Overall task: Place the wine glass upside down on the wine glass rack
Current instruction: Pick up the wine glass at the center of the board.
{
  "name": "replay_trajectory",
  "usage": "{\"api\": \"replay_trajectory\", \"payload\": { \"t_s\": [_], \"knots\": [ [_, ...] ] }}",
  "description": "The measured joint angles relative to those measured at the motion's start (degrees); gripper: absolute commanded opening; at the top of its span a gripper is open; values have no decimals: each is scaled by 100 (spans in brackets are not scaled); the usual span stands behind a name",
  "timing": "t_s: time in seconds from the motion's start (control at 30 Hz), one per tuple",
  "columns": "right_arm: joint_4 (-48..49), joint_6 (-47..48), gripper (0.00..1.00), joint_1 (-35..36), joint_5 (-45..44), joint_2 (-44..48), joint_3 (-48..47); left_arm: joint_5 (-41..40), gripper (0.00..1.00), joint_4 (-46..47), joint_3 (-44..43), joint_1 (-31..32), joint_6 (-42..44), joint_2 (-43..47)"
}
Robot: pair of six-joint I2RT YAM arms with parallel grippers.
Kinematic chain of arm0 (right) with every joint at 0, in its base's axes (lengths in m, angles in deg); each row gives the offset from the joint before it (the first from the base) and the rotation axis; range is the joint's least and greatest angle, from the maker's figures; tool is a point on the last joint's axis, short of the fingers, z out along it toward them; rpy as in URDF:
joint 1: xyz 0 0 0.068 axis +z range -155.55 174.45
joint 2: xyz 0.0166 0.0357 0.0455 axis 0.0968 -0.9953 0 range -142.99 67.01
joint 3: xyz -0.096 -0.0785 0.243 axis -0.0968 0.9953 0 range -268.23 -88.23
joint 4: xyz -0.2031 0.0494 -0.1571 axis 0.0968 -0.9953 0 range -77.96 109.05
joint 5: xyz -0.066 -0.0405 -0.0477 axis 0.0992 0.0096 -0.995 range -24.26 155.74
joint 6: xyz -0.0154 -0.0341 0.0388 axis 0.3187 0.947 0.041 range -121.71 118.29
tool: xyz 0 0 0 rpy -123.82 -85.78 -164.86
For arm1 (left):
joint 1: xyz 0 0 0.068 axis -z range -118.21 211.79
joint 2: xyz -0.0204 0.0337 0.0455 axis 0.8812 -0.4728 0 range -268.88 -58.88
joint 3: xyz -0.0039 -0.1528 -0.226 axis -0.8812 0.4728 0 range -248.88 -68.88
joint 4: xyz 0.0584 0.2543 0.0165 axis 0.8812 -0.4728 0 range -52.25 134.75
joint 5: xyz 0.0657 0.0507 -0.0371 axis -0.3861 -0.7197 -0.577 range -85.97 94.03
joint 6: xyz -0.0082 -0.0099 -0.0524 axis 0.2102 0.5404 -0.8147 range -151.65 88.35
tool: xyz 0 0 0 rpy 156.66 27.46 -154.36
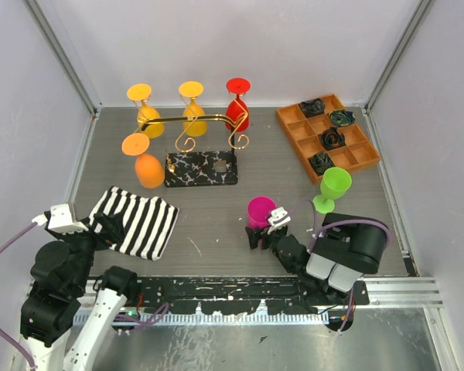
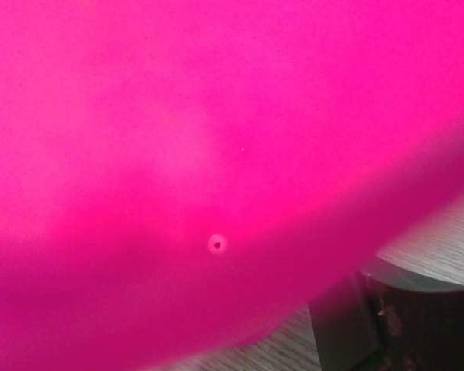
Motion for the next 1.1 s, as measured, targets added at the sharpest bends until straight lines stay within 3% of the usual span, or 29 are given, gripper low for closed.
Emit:
{"api": "replay_trajectory", "payload": {
  "t_s": [0.2,0.63,0.83,1.1],
  "knots": [
    [739,177,66,0,-66,-745,-94,2,98,0,0,0,4,-9],
    [848,608,48,0,-153,-1132,-409,4,99,0,0,0,17,-39],
    [848,831,50,0,-146,-1257,-522,7,99,0,0,0,20,-61],
    [850,1097,64,0,-107,-1473,-872,20,99,2,2,0,39,-210]
  ]
}}
